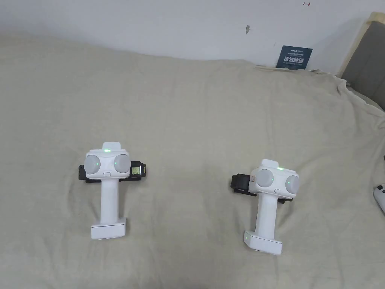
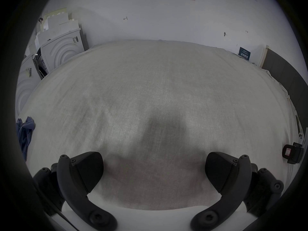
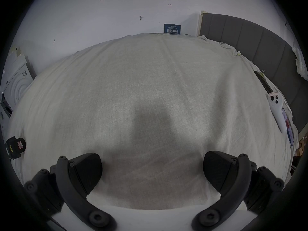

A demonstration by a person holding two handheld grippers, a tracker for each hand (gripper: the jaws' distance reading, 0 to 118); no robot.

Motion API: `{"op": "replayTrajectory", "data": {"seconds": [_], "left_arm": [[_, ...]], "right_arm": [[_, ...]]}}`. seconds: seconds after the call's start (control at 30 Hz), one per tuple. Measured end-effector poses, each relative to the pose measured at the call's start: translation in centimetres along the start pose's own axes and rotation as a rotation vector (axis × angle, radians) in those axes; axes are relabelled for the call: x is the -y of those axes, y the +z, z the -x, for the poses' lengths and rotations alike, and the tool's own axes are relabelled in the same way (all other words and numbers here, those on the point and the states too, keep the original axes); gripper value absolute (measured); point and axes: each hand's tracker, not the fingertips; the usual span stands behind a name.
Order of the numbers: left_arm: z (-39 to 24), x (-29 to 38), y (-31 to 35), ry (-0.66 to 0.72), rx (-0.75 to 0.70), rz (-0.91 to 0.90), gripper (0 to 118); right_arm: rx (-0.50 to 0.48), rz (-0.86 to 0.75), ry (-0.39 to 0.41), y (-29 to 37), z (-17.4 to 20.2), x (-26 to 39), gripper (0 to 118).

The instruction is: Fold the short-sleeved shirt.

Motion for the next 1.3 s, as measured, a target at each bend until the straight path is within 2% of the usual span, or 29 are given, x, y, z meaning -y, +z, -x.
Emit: {"op": "replayTrajectory", "data": {"seconds": [1.3], "left_arm": [[-0.07,-0.02,-0.63,0.000,0.000,0.000,118]], "right_arm": [[0.000,-0.002,0.000,-0.05,0.11,-0.05,118]]}}
